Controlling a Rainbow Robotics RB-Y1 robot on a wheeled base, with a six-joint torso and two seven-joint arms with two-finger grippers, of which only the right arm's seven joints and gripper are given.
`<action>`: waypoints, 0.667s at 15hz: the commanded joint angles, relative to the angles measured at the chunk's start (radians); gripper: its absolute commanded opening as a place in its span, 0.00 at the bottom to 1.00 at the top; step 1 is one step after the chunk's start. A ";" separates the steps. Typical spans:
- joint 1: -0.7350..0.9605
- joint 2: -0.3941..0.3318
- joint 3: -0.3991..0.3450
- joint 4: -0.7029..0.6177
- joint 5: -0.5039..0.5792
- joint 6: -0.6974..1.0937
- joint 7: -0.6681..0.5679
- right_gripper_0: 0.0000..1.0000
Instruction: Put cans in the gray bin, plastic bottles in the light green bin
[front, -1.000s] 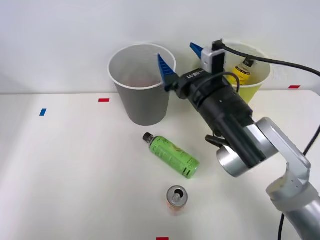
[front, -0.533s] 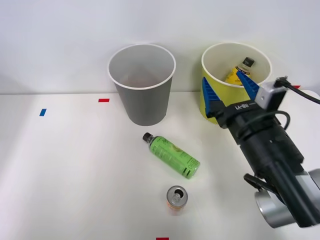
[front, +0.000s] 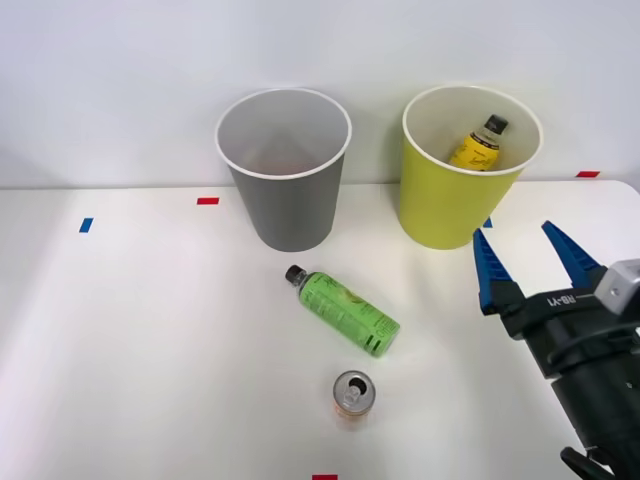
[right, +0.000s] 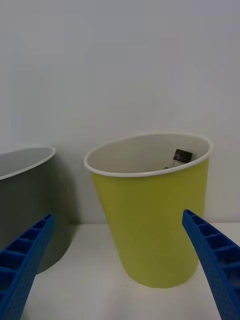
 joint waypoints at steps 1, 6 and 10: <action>0.140 0.041 -0.030 -0.068 -0.004 -0.021 -0.002 0.87; 0.267 0.166 -0.069 -0.073 0.005 -0.073 0.010 0.86; 0.292 0.227 -0.074 -0.044 0.006 -0.077 0.032 0.86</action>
